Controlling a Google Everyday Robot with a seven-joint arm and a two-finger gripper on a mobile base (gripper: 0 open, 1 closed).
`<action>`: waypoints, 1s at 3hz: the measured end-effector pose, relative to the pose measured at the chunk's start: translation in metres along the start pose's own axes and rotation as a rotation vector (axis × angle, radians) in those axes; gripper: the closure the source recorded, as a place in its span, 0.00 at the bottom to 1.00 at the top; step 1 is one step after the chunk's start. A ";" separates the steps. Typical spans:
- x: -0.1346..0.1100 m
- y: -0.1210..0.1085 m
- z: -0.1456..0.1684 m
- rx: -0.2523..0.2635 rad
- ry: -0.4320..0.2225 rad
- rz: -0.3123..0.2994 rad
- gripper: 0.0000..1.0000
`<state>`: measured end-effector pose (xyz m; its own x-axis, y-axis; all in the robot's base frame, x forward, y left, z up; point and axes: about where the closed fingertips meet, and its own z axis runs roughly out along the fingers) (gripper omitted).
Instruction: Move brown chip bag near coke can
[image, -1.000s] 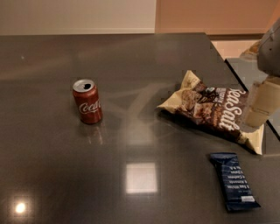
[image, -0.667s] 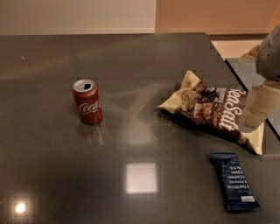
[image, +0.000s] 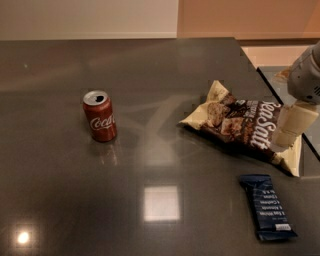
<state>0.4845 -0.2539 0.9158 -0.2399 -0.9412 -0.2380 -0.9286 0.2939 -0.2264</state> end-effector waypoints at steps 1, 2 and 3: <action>0.008 -0.007 0.017 -0.025 0.019 0.014 0.00; 0.012 -0.014 0.031 -0.040 0.031 0.020 0.00; 0.015 -0.021 0.041 -0.052 0.039 0.028 0.00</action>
Offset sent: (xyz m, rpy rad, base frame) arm 0.0313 -0.0163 -0.0443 -0.0195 0.0769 -0.0248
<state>0.5120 -0.2671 0.8784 -0.2762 -0.9388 -0.2061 -0.9345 0.3124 -0.1706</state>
